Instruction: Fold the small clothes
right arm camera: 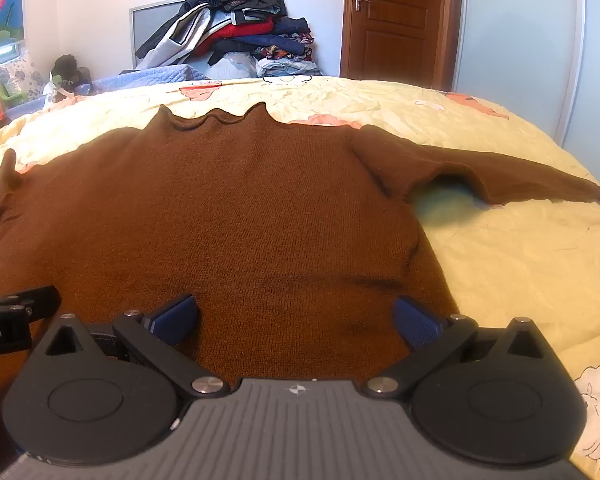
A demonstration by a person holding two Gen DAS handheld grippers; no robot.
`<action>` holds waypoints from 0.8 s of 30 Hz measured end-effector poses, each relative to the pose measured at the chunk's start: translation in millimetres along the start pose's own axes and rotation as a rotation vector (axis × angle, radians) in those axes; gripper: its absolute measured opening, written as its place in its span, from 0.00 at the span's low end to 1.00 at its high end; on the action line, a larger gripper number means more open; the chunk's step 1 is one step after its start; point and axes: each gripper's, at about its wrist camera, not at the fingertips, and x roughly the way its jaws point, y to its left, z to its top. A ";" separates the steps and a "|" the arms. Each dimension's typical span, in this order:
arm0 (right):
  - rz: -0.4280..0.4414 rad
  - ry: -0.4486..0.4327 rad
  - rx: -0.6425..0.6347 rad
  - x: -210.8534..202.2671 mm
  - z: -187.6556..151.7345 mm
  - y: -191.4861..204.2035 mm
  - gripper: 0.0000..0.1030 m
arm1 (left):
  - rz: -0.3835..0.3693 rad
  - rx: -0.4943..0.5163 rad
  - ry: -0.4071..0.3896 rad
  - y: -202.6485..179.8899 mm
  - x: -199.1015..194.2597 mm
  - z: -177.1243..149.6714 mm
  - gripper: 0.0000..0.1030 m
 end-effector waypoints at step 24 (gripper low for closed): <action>0.000 0.000 0.000 0.0 0.2 0.2 1.00 | 0.004 -0.001 0.000 -1.5 0.5 1.0 1.00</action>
